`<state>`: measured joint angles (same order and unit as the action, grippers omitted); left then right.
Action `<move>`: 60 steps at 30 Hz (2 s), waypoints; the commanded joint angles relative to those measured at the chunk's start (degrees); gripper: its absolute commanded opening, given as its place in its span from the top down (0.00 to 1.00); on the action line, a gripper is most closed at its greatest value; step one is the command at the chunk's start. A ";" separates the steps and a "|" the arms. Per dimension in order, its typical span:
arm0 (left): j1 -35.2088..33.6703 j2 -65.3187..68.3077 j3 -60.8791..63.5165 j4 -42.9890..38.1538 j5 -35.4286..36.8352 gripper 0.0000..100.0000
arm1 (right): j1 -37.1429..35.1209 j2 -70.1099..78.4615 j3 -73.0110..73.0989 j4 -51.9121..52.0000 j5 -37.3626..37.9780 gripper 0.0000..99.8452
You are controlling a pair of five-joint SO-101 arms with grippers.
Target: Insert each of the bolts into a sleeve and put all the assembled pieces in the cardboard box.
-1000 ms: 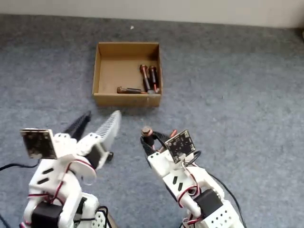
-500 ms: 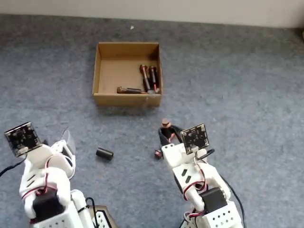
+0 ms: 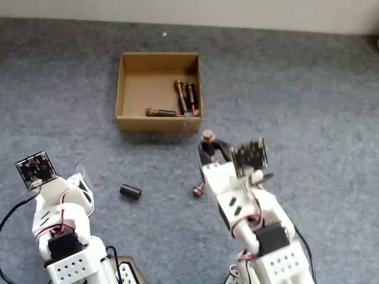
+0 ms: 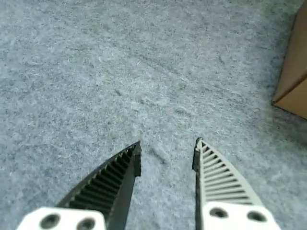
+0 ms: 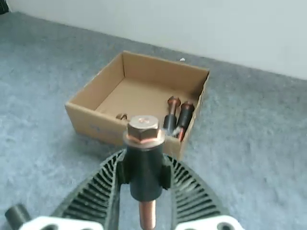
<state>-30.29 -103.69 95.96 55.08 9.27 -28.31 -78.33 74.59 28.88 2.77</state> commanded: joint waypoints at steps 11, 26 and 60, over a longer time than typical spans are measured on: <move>0.31 -0.31 1.19 -1.23 -0.35 0.81 | 0.57 62.64 -37.49 -28.70 0.53 1.00; 0.13 -0.31 1.19 -1.23 -0.35 0.82 | 0.57 84.18 -57.19 -23.96 4.48 0.76; 0.22 -0.31 1.19 -1.41 -0.35 0.81 | -32.57 70.81 -36.88 3.56 4.48 0.79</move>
<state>-30.29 -103.69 96.04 54.90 9.19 -60.13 -10.20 42.59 31.87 6.46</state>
